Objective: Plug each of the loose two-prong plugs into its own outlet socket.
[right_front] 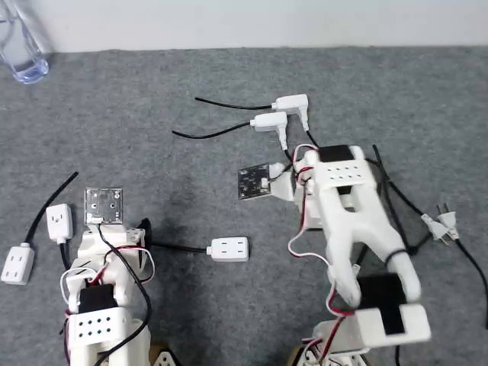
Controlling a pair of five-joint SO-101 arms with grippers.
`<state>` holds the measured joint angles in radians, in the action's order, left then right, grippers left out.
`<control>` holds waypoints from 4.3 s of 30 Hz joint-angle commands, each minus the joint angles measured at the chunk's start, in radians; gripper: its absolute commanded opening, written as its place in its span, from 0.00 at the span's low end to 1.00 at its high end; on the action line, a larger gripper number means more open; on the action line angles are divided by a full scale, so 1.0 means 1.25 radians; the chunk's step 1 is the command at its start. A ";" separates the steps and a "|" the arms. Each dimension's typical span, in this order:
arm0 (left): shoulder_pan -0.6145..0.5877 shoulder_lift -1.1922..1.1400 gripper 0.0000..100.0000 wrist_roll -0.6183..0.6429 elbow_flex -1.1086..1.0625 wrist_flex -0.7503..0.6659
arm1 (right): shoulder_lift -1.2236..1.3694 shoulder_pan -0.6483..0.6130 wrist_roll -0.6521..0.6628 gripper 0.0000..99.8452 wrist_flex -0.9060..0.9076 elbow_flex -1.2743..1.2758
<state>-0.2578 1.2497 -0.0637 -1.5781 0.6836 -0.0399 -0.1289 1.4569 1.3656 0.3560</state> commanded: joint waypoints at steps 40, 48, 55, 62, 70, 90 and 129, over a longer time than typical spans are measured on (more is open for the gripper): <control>0.004 0.009 0.20 -0.007 0.015 -0.025 | 0.091 0.287 0.700 0.23 0.025 0.164; 0.023 0.009 0.20 -0.009 0.014 -0.023 | 0.098 0.280 0.698 0.14 -0.010 0.162; 0.029 0.009 0.20 -0.009 0.014 -0.021 | 0.099 0.267 0.697 0.02 -0.046 0.164; 0.031 0.009 0.20 -0.009 0.014 -0.021 | 0.099 0.214 0.692 0.01 -0.079 0.163; 0.031 0.009 0.20 -0.009 0.014 -0.021 | 0.099 0.093 0.318 0.01 -0.325 0.161; 0.027 0.009 0.20 -0.009 0.014 -0.023 | -0.220 0.110 0.150 0.01 -0.141 0.164; 0.026 0.009 0.20 -0.010 0.007 -0.025 | -0.498 0.397 -0.803 0.23 -0.068 0.416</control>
<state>-0.2286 1.2497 -0.0698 -1.5781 0.6836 -0.5907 0.3621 0.5547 1.1707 0.9007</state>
